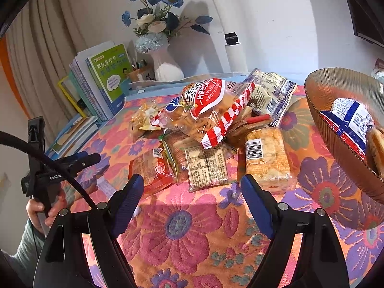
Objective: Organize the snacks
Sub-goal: 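Withdraw both open grippers from the bowl back toward the snack pile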
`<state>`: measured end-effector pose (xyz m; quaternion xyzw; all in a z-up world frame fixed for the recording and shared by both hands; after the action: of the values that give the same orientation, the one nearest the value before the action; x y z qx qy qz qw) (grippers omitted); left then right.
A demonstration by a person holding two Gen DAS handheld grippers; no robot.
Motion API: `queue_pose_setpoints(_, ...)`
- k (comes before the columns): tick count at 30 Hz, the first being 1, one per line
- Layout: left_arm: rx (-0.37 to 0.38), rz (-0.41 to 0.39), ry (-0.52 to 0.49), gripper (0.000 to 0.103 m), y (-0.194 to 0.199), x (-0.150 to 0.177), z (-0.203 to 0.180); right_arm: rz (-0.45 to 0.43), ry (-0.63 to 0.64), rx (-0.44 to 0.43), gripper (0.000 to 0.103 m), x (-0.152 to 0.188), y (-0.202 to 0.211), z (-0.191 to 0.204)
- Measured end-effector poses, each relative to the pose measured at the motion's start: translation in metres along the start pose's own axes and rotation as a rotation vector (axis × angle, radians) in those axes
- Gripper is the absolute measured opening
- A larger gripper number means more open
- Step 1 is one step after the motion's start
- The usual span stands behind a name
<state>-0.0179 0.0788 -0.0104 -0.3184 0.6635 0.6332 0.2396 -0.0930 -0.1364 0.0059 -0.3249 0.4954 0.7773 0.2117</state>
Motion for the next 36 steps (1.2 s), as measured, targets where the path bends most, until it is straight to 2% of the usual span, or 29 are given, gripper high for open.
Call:
queue_pose_setpoints(12, 0.017, 0.001, 0.003, 0.09, 0.003, 0.001, -0.003, 0.005, 0.001, -0.007, 0.083, 0.0, -0.001, -0.001)
queue_pose_setpoints(15, 0.08, 0.029, -0.015, 0.09, 0.008, 0.005, -0.006, 0.008, -0.008, -0.022, 0.083, 0.0, -0.001, -0.002)
queue_pose_setpoints(16, 0.129, 0.058, -0.03, 0.09, 0.01, 0.009, -0.009, 0.013, -0.014, -0.031, 0.083, 0.0, -0.002, -0.003)
queue_pose_setpoints(19, 0.17, 0.101, -0.093, 0.09, 0.013, 0.018, -0.019, 0.065, -0.053, -0.129, 0.083, 0.0, -0.007, -0.006)
queue_pose_setpoints(21, 0.228, 0.15, -0.155, 0.09, 0.012, 0.027, -0.031, 0.096, -0.083, -0.177, 0.083, 0.002, -0.011, -0.008)
queue_pose_setpoints(24, 0.285, 0.218, -0.21, 0.09, 0.005, 0.039, -0.044, 0.115, -0.112, -0.155, 0.083, 0.001, -0.015, -0.014)
queue_pose_setpoints(27, 0.17, 0.208, -0.352, 0.09, -0.002, 0.045, -0.059, 0.179, -0.106, -0.121, 0.083, -0.001, -0.024, -0.009)
queue_pose_setpoints(29, 0.131, 0.209, -0.388, 0.094, -0.006, 0.042, -0.065, 0.213, -0.082, -0.053, 0.083, -0.006, -0.031, -0.004)
queue_pose_setpoints(31, 0.087, 0.226, -0.363, 0.094, -0.015, 0.032, -0.059, 0.223, -0.037, 0.032, 0.083, -0.012, -0.036, 0.001)
queue_pose_setpoints(34, 0.0, 0.239, -0.279, 0.095, -0.032, 0.013, -0.028, 0.195, -0.008, 0.089, 0.08, -0.02, -0.04, 0.002)
queue_pose_setpoints(35, -0.04, 0.247, -0.219, 0.095, -0.039, 0.006, -0.012, 0.193, -0.015, 0.097, 0.069, -0.021, -0.042, -0.001)
queue_pose_setpoints(36, -0.047, 0.256, -0.151, 0.094, -0.043, 0.0, 0.002, 0.198, -0.027, 0.095, 0.059, -0.021, -0.046, -0.003)
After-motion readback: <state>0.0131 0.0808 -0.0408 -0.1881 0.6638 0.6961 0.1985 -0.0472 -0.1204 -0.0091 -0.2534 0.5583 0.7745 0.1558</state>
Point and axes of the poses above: each gripper's, at about its wrist camera, not at the fingertips, and y roughly against the way its jaws point, z to its left, x to its underside, the point moved 5 cm from there along -y, roughly the way its jaws point, and after that the axes turned 3 degrees about -x, right-handed, at the moved point
